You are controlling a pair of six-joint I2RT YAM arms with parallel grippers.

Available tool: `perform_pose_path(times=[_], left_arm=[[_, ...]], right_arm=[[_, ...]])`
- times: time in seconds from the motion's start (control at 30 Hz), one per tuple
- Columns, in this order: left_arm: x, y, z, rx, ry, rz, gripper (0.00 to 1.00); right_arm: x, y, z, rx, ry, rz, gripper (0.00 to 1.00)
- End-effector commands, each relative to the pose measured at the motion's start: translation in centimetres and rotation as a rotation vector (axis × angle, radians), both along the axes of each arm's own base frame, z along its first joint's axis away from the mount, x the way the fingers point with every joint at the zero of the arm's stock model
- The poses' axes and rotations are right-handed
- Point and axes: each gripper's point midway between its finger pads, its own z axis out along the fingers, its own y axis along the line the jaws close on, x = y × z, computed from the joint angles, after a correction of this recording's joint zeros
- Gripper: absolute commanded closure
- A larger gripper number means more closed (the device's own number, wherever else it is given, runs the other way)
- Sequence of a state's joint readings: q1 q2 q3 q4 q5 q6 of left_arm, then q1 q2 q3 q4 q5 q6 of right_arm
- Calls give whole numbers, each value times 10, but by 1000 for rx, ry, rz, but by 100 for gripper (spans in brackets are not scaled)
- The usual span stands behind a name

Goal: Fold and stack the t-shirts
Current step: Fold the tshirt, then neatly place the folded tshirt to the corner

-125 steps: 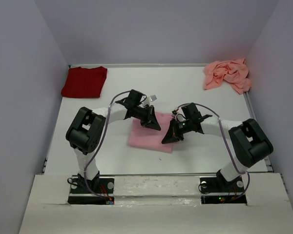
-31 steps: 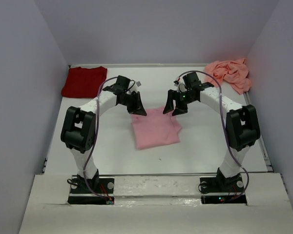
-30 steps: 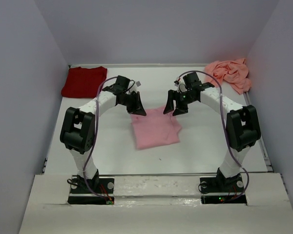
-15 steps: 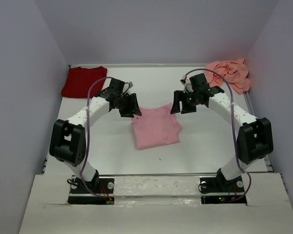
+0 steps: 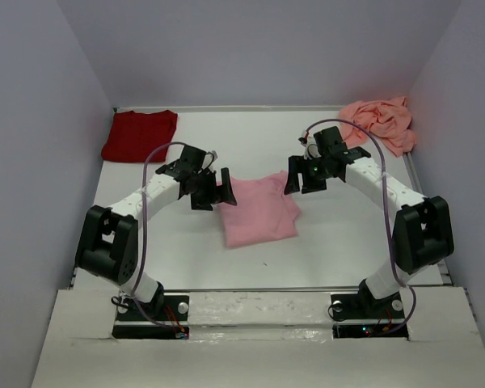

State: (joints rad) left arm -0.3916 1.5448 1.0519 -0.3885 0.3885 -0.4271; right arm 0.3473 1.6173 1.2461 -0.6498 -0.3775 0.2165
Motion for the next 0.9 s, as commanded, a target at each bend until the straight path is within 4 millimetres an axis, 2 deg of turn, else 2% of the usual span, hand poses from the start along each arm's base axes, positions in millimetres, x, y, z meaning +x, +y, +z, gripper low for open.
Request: perform_pose_path(times=[0.0, 0.13, 0.3, 0.5, 0.57, 0.6, 0.67, 0.7, 0.73, 0.8, 0.83, 0.87], left_arm=[[-11, -1, -13, -7, 24, -6, 1], [-20, -4, -30, -34, 58, -9, 1], [-12, -7, -40, -50, 28, -4, 1], [-7, -21, -80, 1, 80, -49, 1], [-2, -32, -88, 17, 84, -80, 2], [4, -38, -92, 21, 85, -91, 8], [3, -44, -99, 36, 112, -120, 40], [0, -45, -113, 58, 152, -132, 61], [7, -50, -113, 70, 145, -139, 100], [4, -49, -126, 105, 188, -149, 100], [12, -50, -126, 117, 175, -145, 100], [11, -47, -127, 139, 191, -149, 100]], right_arm=[[4, 3, 18, 28, -83, 17, 26], [1, 4, 18, 42, -80, 21, 26], [-2, 5, 21, 56, -88, 24, 26], [-2, 7, 20, 67, -79, 27, 26], [-3, 7, 20, 70, -77, 28, 26], [-2, 7, 21, 68, -81, 26, 26], [-3, 6, 22, 67, -83, 25, 26], [-3, 7, 22, 69, -81, 25, 26], [-4, 6, 21, 66, -79, 23, 26], [-4, 5, 21, 63, -84, 21, 26], [-4, 5, 22, 61, -84, 18, 26], [-4, 4, 21, 59, -84, 16, 26]])
